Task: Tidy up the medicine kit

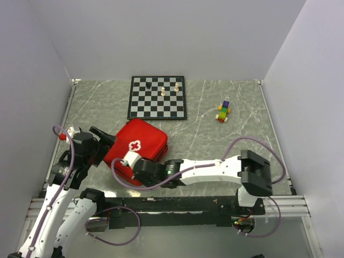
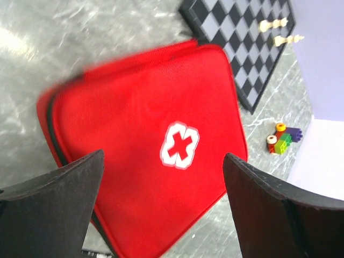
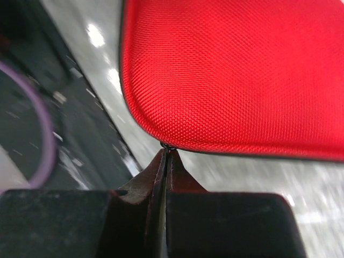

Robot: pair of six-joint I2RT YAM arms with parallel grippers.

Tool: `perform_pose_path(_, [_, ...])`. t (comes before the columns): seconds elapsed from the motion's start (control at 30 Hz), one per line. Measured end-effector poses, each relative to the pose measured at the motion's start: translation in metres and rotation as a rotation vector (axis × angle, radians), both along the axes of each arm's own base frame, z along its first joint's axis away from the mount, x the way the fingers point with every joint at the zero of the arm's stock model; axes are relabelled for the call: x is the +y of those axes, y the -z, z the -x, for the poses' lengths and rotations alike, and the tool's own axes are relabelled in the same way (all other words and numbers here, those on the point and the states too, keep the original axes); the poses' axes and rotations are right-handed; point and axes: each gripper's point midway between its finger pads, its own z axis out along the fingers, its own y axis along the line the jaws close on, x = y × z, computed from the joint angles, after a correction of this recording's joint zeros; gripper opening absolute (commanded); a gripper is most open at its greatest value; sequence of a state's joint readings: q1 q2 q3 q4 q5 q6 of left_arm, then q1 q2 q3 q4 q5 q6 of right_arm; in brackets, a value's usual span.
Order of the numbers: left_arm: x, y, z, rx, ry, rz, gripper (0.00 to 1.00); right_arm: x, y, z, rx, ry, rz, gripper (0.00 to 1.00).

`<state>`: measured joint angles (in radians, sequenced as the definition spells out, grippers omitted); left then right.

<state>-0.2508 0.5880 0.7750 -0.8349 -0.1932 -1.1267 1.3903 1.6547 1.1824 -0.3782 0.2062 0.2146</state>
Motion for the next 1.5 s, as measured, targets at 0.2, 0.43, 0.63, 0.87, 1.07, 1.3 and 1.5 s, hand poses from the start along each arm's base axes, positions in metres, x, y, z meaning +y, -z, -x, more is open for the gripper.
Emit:
perform_pose_path(0.2, [-0.016, 0.052, 0.015, 0.118, 0.056, 0.068, 0.96, 0.017, 0.0, -0.001, 0.003, -0.024, -0.021, 0.0])
perform_pose_path(0.43, [-0.049, 0.077, 0.0, 0.094, 0.181, 0.19, 0.98, 0.001, 0.029, -0.004, 0.014, 0.015, -0.02, 0.0])
perform_pose_path(0.63, [-0.063, 0.079, -0.015, 0.082, 0.231, 0.22, 0.86, 0.003, 0.031, -0.004, 0.016, 0.032, -0.055, 0.0])
perform_pose_path(0.87, [-0.067, 0.085, -0.019, 0.076, 0.225, 0.248, 0.78, -0.019, 0.03, -0.019, 0.02, 0.09, -0.097, 0.0])
perform_pose_path(1.07, [-0.072, 0.09, -0.025, 0.096, 0.235, 0.262, 0.76, -0.048, 0.027, -0.049, -0.012, 0.166, -0.101, 0.0])
perform_pose_path(1.3, [-0.079, 0.09, -0.029, 0.088, 0.255, 0.27, 0.76, -0.074, 0.028, -0.091, -0.013, 0.286, -0.107, 0.0])
perform_pose_path(1.5, [-0.08, 0.09, -0.029, 0.08, 0.254, 0.27, 0.8, -0.099, 0.032, -0.147, 0.008, 0.48, -0.087, 0.0])
